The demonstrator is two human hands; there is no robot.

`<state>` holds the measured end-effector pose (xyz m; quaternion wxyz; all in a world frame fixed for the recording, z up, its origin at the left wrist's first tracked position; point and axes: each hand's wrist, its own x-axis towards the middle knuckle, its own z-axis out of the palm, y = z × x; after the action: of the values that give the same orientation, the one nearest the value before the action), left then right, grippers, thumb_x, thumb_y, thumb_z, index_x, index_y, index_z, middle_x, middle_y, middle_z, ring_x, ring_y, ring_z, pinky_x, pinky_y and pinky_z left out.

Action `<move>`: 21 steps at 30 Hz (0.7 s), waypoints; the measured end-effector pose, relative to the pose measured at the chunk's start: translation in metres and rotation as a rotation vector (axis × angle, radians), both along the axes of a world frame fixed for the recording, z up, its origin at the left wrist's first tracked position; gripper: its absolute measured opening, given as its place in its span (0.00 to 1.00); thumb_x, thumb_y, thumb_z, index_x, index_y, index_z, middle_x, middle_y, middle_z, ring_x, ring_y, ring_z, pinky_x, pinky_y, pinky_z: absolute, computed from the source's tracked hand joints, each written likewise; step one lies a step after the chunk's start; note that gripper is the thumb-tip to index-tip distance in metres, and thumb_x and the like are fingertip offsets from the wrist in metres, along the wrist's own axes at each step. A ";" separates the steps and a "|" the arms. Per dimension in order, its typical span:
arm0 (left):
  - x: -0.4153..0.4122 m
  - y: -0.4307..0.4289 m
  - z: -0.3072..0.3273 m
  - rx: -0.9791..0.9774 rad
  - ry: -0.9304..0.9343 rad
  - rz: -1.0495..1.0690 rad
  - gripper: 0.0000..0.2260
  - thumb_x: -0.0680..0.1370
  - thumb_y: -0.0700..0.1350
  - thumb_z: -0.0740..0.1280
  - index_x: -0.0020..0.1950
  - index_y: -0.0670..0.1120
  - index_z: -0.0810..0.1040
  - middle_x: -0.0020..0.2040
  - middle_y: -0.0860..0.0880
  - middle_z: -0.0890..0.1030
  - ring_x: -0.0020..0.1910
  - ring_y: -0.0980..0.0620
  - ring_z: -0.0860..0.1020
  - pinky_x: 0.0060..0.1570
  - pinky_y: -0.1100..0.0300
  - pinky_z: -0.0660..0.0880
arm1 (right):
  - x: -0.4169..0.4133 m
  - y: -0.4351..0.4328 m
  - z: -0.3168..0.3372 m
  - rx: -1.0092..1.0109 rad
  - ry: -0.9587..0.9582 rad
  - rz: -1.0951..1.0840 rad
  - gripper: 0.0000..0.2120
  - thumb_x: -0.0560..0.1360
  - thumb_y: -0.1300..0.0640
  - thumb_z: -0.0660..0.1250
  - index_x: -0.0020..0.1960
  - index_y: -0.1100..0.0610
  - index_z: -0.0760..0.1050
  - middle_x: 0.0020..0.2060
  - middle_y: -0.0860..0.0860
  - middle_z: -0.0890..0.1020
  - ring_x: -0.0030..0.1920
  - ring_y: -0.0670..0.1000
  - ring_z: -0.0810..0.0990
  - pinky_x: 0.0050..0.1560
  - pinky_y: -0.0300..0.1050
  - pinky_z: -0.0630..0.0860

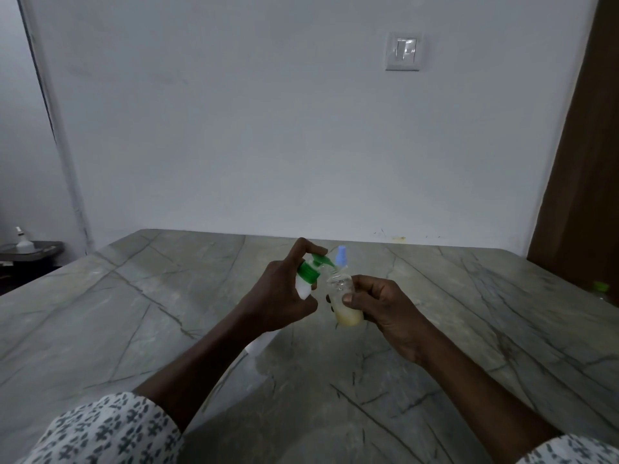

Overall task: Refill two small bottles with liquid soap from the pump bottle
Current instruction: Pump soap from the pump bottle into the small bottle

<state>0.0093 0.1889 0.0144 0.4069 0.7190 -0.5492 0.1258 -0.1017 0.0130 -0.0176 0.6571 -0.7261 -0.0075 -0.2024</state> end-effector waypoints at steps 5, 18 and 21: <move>-0.001 0.000 0.000 0.000 0.006 0.003 0.29 0.67 0.36 0.73 0.64 0.51 0.66 0.44 0.51 0.81 0.42 0.59 0.78 0.39 0.72 0.74 | -0.001 0.002 0.001 -0.030 0.005 -0.007 0.11 0.76 0.65 0.67 0.58 0.59 0.81 0.52 0.56 0.86 0.54 0.58 0.84 0.57 0.50 0.80; 0.000 0.001 0.000 -0.020 -0.001 -0.001 0.32 0.67 0.36 0.73 0.65 0.54 0.65 0.43 0.52 0.81 0.40 0.59 0.78 0.37 0.72 0.73 | -0.001 0.003 0.004 -0.060 -0.028 -0.041 0.11 0.76 0.64 0.68 0.56 0.53 0.81 0.51 0.52 0.86 0.53 0.53 0.85 0.56 0.48 0.81; 0.000 0.001 -0.001 -0.026 -0.005 0.009 0.29 0.67 0.36 0.74 0.62 0.55 0.66 0.45 0.51 0.81 0.42 0.61 0.78 0.38 0.74 0.72 | -0.001 0.005 0.003 -0.058 -0.025 -0.028 0.11 0.76 0.65 0.68 0.56 0.55 0.81 0.51 0.52 0.86 0.53 0.52 0.85 0.54 0.45 0.81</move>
<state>0.0094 0.1901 0.0139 0.4143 0.7158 -0.5454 0.1363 -0.1028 0.0178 -0.0149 0.6328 -0.7423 -0.0115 -0.2200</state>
